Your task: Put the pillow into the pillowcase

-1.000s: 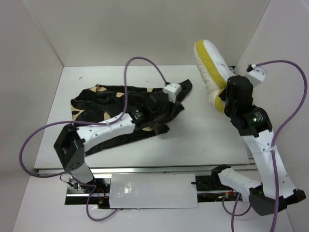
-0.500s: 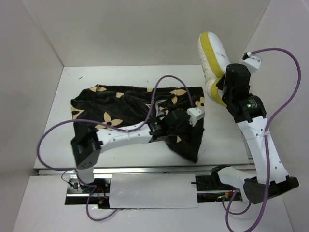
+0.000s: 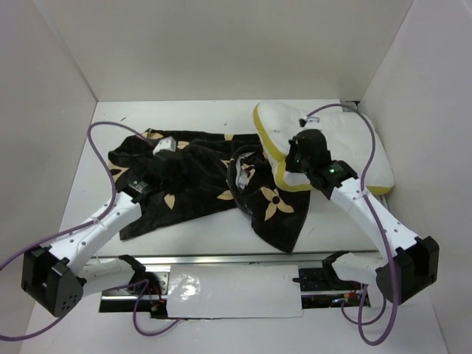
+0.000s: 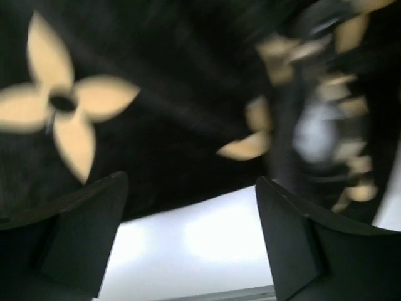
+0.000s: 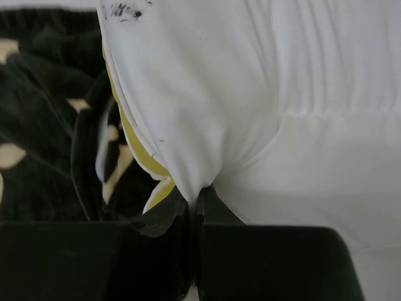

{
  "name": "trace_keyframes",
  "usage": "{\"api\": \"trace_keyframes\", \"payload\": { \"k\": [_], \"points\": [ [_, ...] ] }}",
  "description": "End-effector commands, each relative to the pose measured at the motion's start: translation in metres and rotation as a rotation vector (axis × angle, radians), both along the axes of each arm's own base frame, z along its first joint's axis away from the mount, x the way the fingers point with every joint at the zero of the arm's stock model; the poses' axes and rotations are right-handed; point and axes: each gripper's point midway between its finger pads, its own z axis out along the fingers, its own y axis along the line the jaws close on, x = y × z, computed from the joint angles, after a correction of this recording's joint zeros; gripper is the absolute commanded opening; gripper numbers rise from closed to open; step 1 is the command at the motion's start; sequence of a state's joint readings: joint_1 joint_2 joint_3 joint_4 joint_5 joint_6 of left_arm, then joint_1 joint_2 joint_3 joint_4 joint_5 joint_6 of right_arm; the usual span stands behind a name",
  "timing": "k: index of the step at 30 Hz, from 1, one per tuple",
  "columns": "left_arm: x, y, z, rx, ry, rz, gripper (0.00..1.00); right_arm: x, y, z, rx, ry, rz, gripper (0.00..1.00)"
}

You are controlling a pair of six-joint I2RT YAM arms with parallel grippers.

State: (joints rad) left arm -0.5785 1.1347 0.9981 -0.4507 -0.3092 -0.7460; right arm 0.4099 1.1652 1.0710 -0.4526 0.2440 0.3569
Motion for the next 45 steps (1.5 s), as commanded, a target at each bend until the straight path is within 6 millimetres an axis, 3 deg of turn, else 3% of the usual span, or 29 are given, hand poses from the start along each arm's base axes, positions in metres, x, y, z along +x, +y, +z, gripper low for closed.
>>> {"api": "trace_keyframes", "payload": {
  "k": [1,3,5,7,10,12,17,18,24,26,28,31,34,37,39,42,43,45],
  "points": [
    [-0.034,0.026,-0.078,-0.036,0.249,0.081,0.93,0.006,0.025,-0.017,0.029,-0.012,0.064,0.00],
    [-0.035,0.028,-0.094,-0.080,0.307,0.088,0.81,0.007,0.033,-0.038,0.031,0.039,0.063,0.00],
    [-0.028,0.043,-0.112,-0.072,0.355,0.156,0.57,0.006,0.038,-0.062,0.035,0.088,0.056,0.00],
    [-0.017,0.056,-0.121,-0.068,0.368,0.204,0.38,0.008,0.032,-0.068,0.040,0.088,0.029,0.00],
    [-0.010,0.062,-0.144,-0.051,0.431,0.228,0.35,0.012,0.020,-0.071,0.054,0.093,0.003,0.00],
    [-0.008,0.073,-0.157,-0.047,0.490,0.259,0.25,0.017,0.009,-0.074,0.072,0.096,-0.029,0.00],
    [-0.017,0.103,-0.189,-0.025,0.597,0.361,0.25,0.022,-0.003,-0.082,0.083,0.121,-0.053,0.00],
    [-0.022,0.114,-0.196,-0.028,0.622,0.400,0.25,0.022,-0.014,-0.089,0.068,0.144,-0.076,0.00],
    [-0.038,0.149,-0.225,-0.042,0.739,0.503,0.29,0.026,-0.020,-0.082,0.086,0.132,-0.078,0.00],
    [-0.042,0.159,-0.225,-0.029,0.751,0.511,0.31,0.026,-0.022,-0.078,0.096,0.125,-0.078,0.00],
    [-0.052,0.194,-0.220,0.036,0.794,0.650,0.32,0.028,-0.024,-0.075,0.092,0.120,-0.085,0.00],
    [-0.068,0.238,-0.213,0.093,0.838,0.817,0.44,0.028,-0.034,-0.073,0.074,0.112,-0.123,0.00],
    [-0.067,0.248,-0.220,-0.024,0.849,0.826,0.54,0.031,-0.042,-0.065,0.073,0.088,-0.165,0.00],
    [-0.069,0.264,-0.218,-0.100,0.844,0.893,0.54,0.029,-0.049,-0.069,0.065,0.102,-0.200,0.00],
    [-0.065,0.262,-0.212,-0.119,0.821,0.884,0.52,0.029,-0.051,-0.068,0.067,0.101,-0.214,0.00],
    [-0.048,0.271,-0.183,-0.130,0.720,0.925,0.52,0.029,-0.063,-0.077,0.051,0.124,-0.285,0.00],
    [-0.038,0.277,-0.157,-0.137,0.674,0.954,0.52,0.030,-0.069,-0.073,0.034,0.113,-0.312,0.00],
    [-0.018,0.276,-0.125,-0.132,0.582,0.925,0.52,0.031,-0.073,-0.069,0.016,0.107,-0.324,0.00]
  ]
}}
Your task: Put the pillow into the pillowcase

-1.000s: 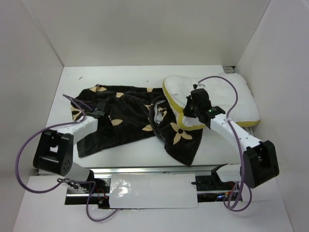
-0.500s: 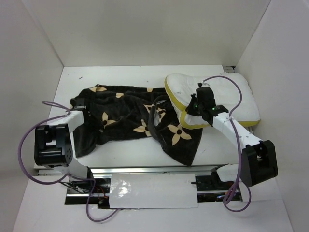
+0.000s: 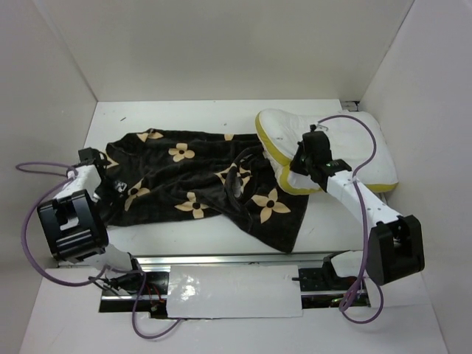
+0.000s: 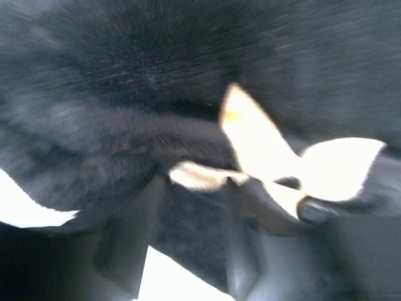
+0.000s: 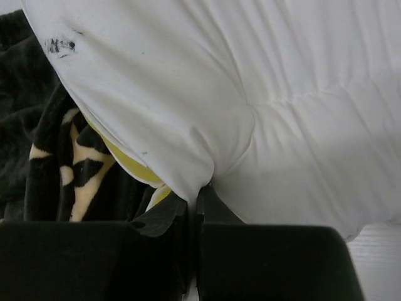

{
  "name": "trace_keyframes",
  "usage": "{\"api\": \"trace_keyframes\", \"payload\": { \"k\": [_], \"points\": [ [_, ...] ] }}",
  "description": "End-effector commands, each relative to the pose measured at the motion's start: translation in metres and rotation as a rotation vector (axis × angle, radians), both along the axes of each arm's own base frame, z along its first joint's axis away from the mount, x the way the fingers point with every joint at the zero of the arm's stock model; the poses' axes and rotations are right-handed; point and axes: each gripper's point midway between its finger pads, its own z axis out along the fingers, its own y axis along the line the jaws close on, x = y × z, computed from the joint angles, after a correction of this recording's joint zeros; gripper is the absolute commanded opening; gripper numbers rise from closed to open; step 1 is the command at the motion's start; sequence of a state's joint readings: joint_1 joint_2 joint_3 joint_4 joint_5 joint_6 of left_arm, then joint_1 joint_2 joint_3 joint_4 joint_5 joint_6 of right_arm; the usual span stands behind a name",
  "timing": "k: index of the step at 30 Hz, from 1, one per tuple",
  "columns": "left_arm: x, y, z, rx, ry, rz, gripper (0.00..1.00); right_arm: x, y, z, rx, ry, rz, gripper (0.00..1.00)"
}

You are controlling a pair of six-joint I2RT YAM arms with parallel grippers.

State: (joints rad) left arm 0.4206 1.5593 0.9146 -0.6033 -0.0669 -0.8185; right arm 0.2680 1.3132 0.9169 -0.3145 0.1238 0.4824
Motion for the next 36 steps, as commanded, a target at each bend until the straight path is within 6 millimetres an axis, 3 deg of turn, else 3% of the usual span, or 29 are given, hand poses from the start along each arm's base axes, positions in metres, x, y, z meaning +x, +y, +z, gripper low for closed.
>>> {"api": "trace_keyframes", "payload": {
  "k": [1,2,4,5,6,7,9,10,11,12,13,14,16,18,20,21,23,24,25,28,29,30,31,32,33,36],
  "points": [
    [0.023,0.015,0.064,0.130,-0.107,0.000,0.62,0.014,-0.052,0.023,-0.134,-0.063,-0.190,0.00],
    [0.045,0.009,0.091,0.162,-0.184,-0.052,0.67,0.015,-0.054,0.034,-0.144,-0.102,-0.187,0.00],
    [0.065,0.005,0.112,0.212,-0.238,-0.117,0.78,0.015,-0.043,0.045,-0.132,-0.146,-0.143,0.00],
    [0.086,0.000,0.133,0.236,-0.296,-0.160,0.85,0.017,-0.040,0.060,-0.119,-0.199,-0.127,0.00],
    [0.095,-0.003,0.136,0.248,-0.300,-0.205,0.90,0.015,-0.037,0.061,-0.125,-0.209,-0.110,0.00],
    [0.105,-0.004,0.128,0.257,-0.271,-0.231,0.93,0.013,-0.036,0.060,-0.126,-0.215,-0.092,0.00],
    [0.127,-0.011,0.134,0.299,-0.273,-0.314,0.90,0.010,-0.033,0.068,-0.128,-0.236,-0.079,0.00],
    [0.137,-0.013,0.115,0.286,-0.227,-0.342,0.87,0.010,-0.033,0.068,-0.128,-0.236,-0.079,0.00],
    [0.152,-0.019,0.121,0.298,-0.245,-0.359,0.87,0.010,-0.034,0.068,-0.140,-0.237,-0.070,0.00],
    [0.157,-0.021,0.114,0.312,-0.215,-0.401,0.87,0.009,-0.029,0.067,-0.142,-0.237,-0.048,0.00],
    [0.164,-0.025,0.093,0.295,-0.173,-0.419,0.87,0.009,-0.029,0.067,-0.142,-0.237,-0.048,0.00],
    [0.176,-0.028,0.095,0.301,-0.180,-0.439,0.87,0.010,-0.029,0.064,-0.152,-0.227,-0.042,0.00],
    [0.189,-0.043,0.078,0.261,-0.166,-0.479,0.83,0.011,-0.030,0.057,-0.151,-0.215,-0.055,0.00],
    [0.195,-0.043,0.067,0.254,-0.147,-0.482,0.78,0.012,-0.031,0.052,-0.151,-0.203,-0.069,0.00],
    [0.202,-0.042,0.058,0.248,-0.139,-0.474,0.78,0.011,-0.033,0.044,-0.162,-0.185,-0.075,0.00],
    [0.204,-0.042,0.041,0.236,-0.106,-0.478,0.78,0.011,-0.034,0.044,-0.171,-0.185,-0.069,0.00],
    [0.209,-0.039,0.027,0.240,-0.079,-0.476,0.78,0.010,-0.037,0.040,-0.182,-0.176,-0.079,0.00],
    [0.216,-0.043,0.027,0.241,-0.081,-0.485,0.78,0.010,-0.037,0.040,-0.191,-0.176,-0.073,0.00],
    [0.216,-0.042,0.005,0.233,-0.030,-0.488,0.78,0.008,-0.040,0.036,-0.207,-0.168,-0.073,0.00],
    [0.231,-0.037,-0.008,0.239,0.005,-0.485,0.78,0.009,-0.037,0.036,-0.225,-0.183,-0.049,0.00],
    [0.230,-0.035,-0.033,0.233,0.059,-0.488,0.78,0.009,-0.039,0.033,-0.238,-0.183,-0.051,0.00],
    [0.247,-0.029,-0.026,0.244,0.029,-0.475,0.78,0.011,-0.040,0.040,-0.243,-0.208,-0.057,0.00],
    [0.244,-0.027,-0.032,0.244,0.066,-0.488,0.80,0.012,-0.040,0.042,-0.240,-0.217,-0.059,0.00],
    [0.244,-0.022,-0.051,0.221,0.097,-0.482,0.80,0.014,-0.042,0.044,-0.253,-0.228,-0.068,0.00],
    [0.254,-0.011,-0.046,0.229,0.072,-0.460,0.81,0.018,-0.041,0.043,-0.251,-0.234,-0.069,0.00],
    [0.268,0.010,-0.062,0.198,0.026,-0.420,0.82,0.025,-0.040,0.050,-0.265,-0.262,-0.058,0.00]
  ]
}}
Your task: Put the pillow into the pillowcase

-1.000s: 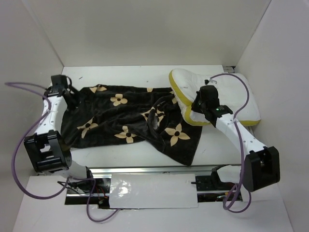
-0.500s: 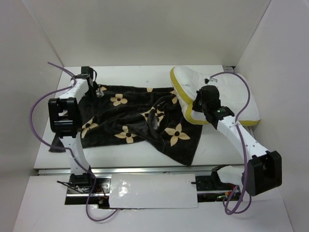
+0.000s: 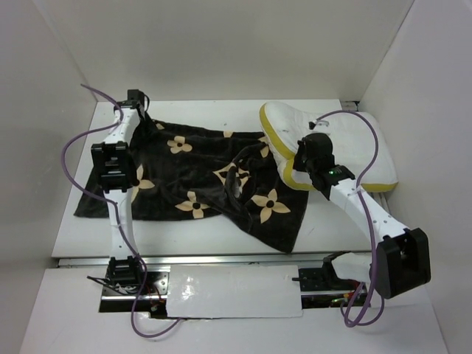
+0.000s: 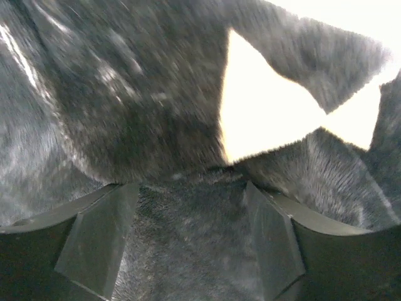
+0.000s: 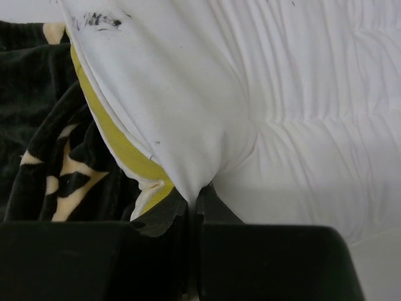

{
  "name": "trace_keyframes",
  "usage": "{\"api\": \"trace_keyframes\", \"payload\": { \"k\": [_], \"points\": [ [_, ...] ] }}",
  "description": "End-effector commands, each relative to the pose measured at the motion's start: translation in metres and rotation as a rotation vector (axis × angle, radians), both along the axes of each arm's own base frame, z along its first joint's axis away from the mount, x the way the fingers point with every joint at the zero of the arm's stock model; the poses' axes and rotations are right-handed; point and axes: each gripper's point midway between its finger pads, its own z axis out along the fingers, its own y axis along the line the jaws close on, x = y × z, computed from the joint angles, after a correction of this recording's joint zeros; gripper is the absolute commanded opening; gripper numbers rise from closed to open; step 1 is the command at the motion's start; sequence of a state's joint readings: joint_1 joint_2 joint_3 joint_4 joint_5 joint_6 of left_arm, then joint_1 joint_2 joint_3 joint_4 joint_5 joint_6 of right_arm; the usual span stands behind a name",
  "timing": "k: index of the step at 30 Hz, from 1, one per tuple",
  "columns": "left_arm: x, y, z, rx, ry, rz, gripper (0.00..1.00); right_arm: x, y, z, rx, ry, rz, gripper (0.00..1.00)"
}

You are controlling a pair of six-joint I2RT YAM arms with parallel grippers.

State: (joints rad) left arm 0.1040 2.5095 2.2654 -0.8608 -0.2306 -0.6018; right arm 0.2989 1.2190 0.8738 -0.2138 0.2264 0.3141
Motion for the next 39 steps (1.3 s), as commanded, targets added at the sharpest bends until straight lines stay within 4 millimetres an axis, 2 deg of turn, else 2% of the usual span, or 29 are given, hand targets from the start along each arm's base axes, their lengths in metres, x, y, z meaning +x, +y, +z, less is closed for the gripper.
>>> {"api": "trace_keyframes", "payload": {
  "k": [1,6,7,9,10,11,12,13,14,15,16,19,20,21,22,23,24,25,26,27,28,29,30,31,32,33,34,37,39],
  "points": [
    [-0.003,0.033,-0.060,-0.077,0.059,0.041,0.83,0.019,-0.029,0.019,-0.116,-0.100,-0.098,0.00],
    [0.022,0.043,-0.063,-0.094,-0.049,0.033,0.89,0.026,-0.020,0.032,-0.086,-0.182,-0.056,0.00],
    [0.036,0.047,-0.058,-0.078,-0.106,0.019,0.92,0.025,-0.015,0.045,-0.075,-0.220,-0.035,0.00],
    [0.054,0.046,-0.042,-0.038,-0.155,-0.020,0.95,0.021,-0.008,0.052,-0.056,-0.244,0.014,0.00],
    [0.064,0.044,-0.023,-0.015,-0.190,-0.038,0.99,0.015,-0.008,0.055,-0.053,-0.241,0.023,0.00],
    [0.065,0.038,-0.023,-0.016,-0.190,-0.048,1.00,0.012,-0.005,0.061,-0.050,-0.247,0.032,0.00],
    [0.070,0.039,0.008,-0.005,-0.242,-0.049,1.00,0.010,-0.003,0.067,-0.033,-0.248,0.034,0.00],
    [0.070,0.039,0.025,0.000,-0.270,-0.050,1.00,0.005,0.002,0.069,-0.026,-0.240,0.062,0.02],
    [0.064,0.030,0.027,-0.010,-0.264,-0.065,1.00,-0.003,0.002,0.061,-0.033,-0.189,0.078,0.02],
    [0.064,0.025,0.046,-0.026,-0.299,-0.080,1.00,-0.009,0.011,0.069,-0.025,-0.185,0.113,0.03],
    [0.063,0.023,0.089,-0.021,-0.365,-0.088,1.00,-0.016,0.018,0.066,-0.021,-0.149,0.151,0.03],
    [0.046,-0.007,0.132,-0.017,-0.380,-0.183,1.00,-0.049,0.035,0.041,-0.071,0.005,0.225,0.04],
    [0.037,-0.034,0.160,-0.005,-0.403,-0.252,1.00,-0.064,0.036,0.027,-0.096,0.078,0.239,0.04],
    [0.029,-0.047,0.174,0.039,-0.398,-0.321,1.00,-0.078,0.048,0.016,-0.098,0.117,0.274,0.04],
    [0.019,-0.060,0.180,0.062,-0.378,-0.353,1.00,-0.087,0.051,0.007,-0.109,0.150,0.284,0.06],
    [0.001,-0.097,0.173,0.070,-0.318,-0.426,1.00,-0.094,0.054,-0.002,-0.122,0.176,0.296,0.09],
    [-0.014,-0.112,0.194,0.092,-0.339,-0.457,1.00,-0.100,0.054,-0.010,-0.127,0.194,0.270,0.15],
    [-0.025,-0.123,0.194,0.103,-0.329,-0.454,1.00,-0.107,0.062,-0.019,-0.140,0.201,0.297,0.30],
    [-0.036,-0.138,0.194,0.087,-0.329,-0.468,1.00,-0.110,0.064,-0.015,-0.141,0.185,0.306,0.41],
    [-0.064,-0.163,0.185,0.040,-0.310,-0.487,1.00,-0.109,0.066,-0.011,-0.137,0.165,0.310,0.60],
    [-0.076,-0.179,0.180,-0.017,-0.314,-0.507,1.00,-0.109,0.070,-0.007,-0.132,0.154,0.320,0.91],
    [-0.087,-0.190,0.177,-0.058,-0.323,-0.517,1.00,-0.105,0.073,0.000,-0.131,0.129,0.329,1.00],
    [-0.104,-0.209,0.150,-0.112,-0.306,-0.536,1.00,-0.100,0.077,0.015,-0.115,0.080,0.335,1.00],
    [-0.115,-0.224,0.149,-0.164,-0.322,-0.568,0.99,-0.097,0.079,0.022,-0.111,0.057,0.340,1.00],
    [-0.124,-0.232,0.158,-0.178,-0.363,-0.579,0.99,-0.092,0.077,0.031,-0.105,0.028,0.334,1.00],
    [-0.143,-0.250,0.140,-0.186,-0.333,-0.630,0.99,-0.086,0.081,0.043,-0.108,-0.021,0.348,1.00],
    [-0.144,-0.258,0.142,-0.170,-0.353,-0.645,0.99,-0.077,0.076,0.048,-0.111,-0.041,0.327,1.00],
    [-0.152,-0.289,0.136,-0.136,-0.341,-0.696,0.99,-0.055,0.074,0.041,-0.116,-0.022,0.308,1.00],
    [-0.154,-0.295,0.112,-0.094,-0.261,-0.693,0.99,-0.050,0.081,0.030,-0.108,0.005,0.330,1.00]
  ]
}}
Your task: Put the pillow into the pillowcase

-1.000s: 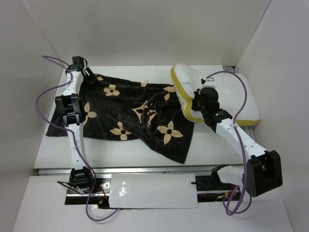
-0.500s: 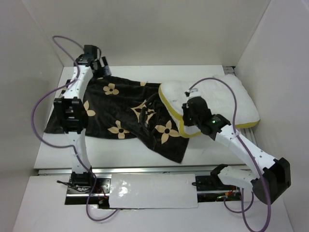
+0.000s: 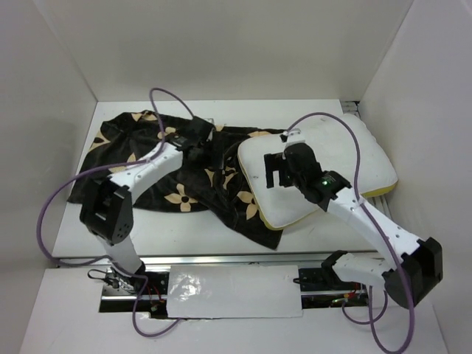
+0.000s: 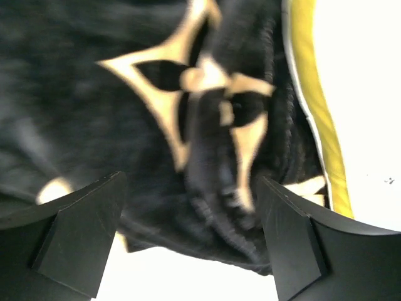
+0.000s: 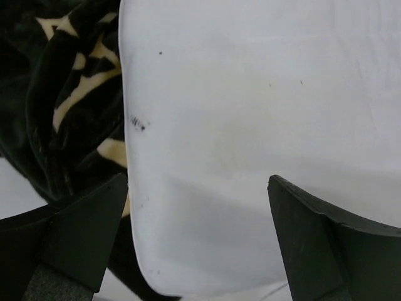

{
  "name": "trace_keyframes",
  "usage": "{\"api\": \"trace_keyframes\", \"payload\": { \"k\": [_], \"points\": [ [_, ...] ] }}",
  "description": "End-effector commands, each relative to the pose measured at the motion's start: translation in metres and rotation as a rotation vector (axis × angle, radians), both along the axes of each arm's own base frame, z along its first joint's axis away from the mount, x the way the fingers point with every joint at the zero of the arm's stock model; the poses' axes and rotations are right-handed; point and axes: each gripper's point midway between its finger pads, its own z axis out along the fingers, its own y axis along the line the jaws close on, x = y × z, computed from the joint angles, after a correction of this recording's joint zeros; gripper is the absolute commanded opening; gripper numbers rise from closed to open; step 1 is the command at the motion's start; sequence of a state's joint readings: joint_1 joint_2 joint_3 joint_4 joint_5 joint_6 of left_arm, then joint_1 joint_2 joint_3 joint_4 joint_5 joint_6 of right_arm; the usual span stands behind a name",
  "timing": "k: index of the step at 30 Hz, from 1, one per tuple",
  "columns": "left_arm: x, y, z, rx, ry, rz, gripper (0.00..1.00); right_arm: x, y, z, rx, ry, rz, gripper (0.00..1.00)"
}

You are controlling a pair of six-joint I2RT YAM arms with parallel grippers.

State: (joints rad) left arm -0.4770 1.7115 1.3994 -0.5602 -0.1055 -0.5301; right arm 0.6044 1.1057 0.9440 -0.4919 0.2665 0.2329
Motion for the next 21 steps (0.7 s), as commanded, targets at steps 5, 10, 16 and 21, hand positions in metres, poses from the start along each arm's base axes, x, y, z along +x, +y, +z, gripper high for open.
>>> {"api": "trace_keyframes", "payload": {
  "k": [5,10,16,21],
  "points": [
    [0.022,-0.035,-0.030,0.038,0.031,0.012,0.90,0.028,0.022,-0.052,-0.019,0.048,0.069,1.00],
    [0.023,-0.035,-0.062,0.108,0.106,0.025,0.73,0.034,0.022,-0.090,-0.060,0.093,0.073,1.00],
    [0.026,-0.017,-0.077,0.140,0.146,0.082,0.51,0.037,0.021,-0.130,-0.071,0.203,0.074,0.91],
    [0.032,-0.018,-0.080,0.127,0.152,0.094,0.00,0.035,0.014,-0.128,-0.033,0.252,0.027,0.00]
  ]
}}
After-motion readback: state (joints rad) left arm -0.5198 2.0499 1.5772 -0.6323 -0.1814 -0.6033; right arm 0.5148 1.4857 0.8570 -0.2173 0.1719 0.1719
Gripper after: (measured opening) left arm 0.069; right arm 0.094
